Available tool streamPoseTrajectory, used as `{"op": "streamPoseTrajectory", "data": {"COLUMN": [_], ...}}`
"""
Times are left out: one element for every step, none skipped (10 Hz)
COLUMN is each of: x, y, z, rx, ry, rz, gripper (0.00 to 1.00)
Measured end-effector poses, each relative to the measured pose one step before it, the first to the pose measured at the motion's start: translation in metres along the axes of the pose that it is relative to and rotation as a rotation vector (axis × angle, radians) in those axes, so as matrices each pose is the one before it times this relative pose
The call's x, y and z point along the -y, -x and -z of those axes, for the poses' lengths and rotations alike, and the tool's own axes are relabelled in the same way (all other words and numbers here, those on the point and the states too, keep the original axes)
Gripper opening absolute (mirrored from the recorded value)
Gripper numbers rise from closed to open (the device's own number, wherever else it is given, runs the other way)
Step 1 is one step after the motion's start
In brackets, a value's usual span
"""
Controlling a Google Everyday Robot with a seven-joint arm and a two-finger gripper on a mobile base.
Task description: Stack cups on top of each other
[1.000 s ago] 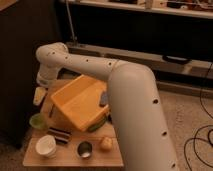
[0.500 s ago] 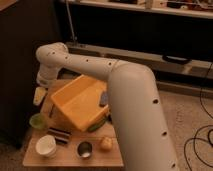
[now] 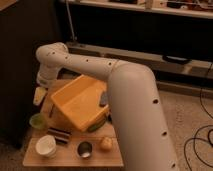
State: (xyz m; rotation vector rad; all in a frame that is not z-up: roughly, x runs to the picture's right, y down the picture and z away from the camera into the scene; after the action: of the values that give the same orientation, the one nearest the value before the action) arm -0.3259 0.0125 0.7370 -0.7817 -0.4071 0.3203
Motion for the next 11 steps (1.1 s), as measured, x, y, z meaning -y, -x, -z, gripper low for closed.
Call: {"op": "streamPoseTrajectory", "data": {"x": [-0.00002, 0.00000, 0.00003, -0.00003, 0.00002, -0.00010, -0.00051, -0.00133, -0.00237, -0.00241, -0.00439], "y": [0.00001, 0.00000, 0.00000, 0.00001, -0.00003, 0.00005, -0.00012, -0.00198, -0.00908, -0.00942, -0.01553], "z": [0.00002, 0.00002, -0.00001, -0.00002, 0.00000, 0.00009, 0.00113, 0.00297, 0.00689, 0.00601, 0.00754], "rx": [-0.00001, 0.00004, 0.00004, -0.00004, -0.00004, -0.00102, -0.00455, -0.00427, -0.00330, -0.00100, -0.00121], "ry": [0.00001, 0.00000, -0.00004, 0.00006, -0.00001, -0.00060, -0.00364, -0.00517, -0.01050, -0.00747, -0.00775], "rz": [0.00005, -0.00004, -0.00003, 0.00001, 0.00002, 0.00079, -0.00336, -0.01762, -0.03151, -0.02245, -0.02670], "gripper": [0.80, 0.80, 0.80, 0.80, 0.80, 0.80, 0.80, 0.80, 0.80, 0.80, 0.80]}}
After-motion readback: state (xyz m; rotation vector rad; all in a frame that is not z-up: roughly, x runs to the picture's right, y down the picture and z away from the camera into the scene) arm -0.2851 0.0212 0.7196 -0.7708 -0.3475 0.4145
